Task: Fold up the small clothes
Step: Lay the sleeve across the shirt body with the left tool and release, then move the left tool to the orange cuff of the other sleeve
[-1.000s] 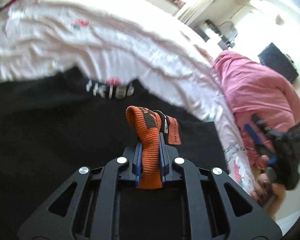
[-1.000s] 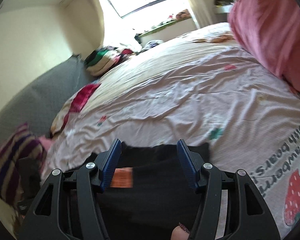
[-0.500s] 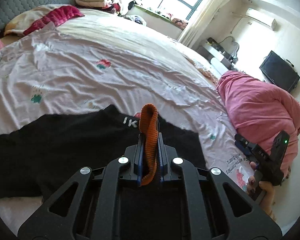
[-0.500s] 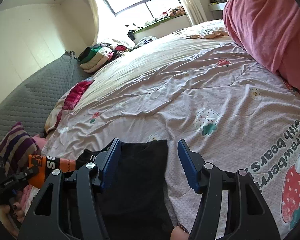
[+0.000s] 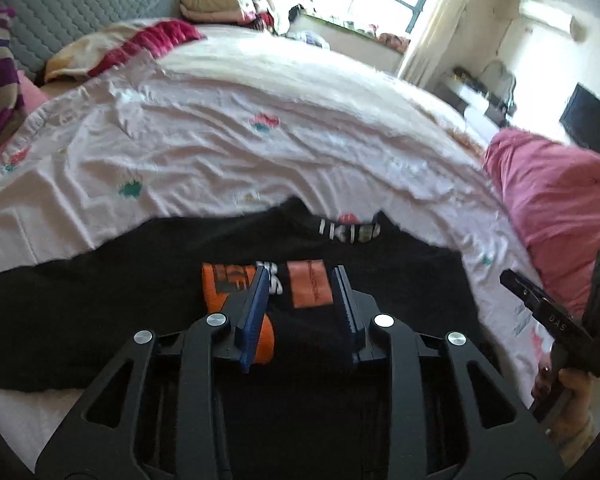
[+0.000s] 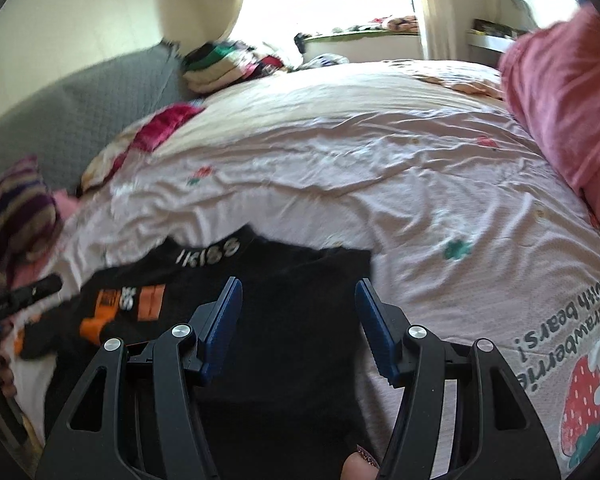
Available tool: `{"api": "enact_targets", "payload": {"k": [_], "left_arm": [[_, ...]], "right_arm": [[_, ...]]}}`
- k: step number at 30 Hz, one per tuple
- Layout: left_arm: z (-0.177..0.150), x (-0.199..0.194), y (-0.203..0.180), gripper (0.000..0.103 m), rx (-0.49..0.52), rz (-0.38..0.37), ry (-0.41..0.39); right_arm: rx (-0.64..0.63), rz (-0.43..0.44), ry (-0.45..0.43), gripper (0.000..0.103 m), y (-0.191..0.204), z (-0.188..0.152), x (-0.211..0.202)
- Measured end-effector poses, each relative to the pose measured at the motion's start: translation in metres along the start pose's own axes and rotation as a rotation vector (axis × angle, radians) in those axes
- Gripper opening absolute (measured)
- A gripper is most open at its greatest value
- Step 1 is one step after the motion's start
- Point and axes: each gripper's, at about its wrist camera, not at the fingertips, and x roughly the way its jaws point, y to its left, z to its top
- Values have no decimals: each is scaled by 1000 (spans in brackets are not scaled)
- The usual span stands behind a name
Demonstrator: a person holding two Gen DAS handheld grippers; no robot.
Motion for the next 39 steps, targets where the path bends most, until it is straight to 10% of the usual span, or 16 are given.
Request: {"api": "enact_targets", "payload": {"k": [8, 16, 39], "left_arm": [[-35, 60, 12, 31, 74, 134, 177], [-41, 54, 19, 31, 78, 103, 147], [-42, -32, 46, 93, 48, 131, -9]], "right_arm": [[-151, 0, 140, 59, 45, -25, 34], [-171, -27, 270, 62, 52, -44, 66], [-181, 92, 68, 96, 87, -34, 20]]}}
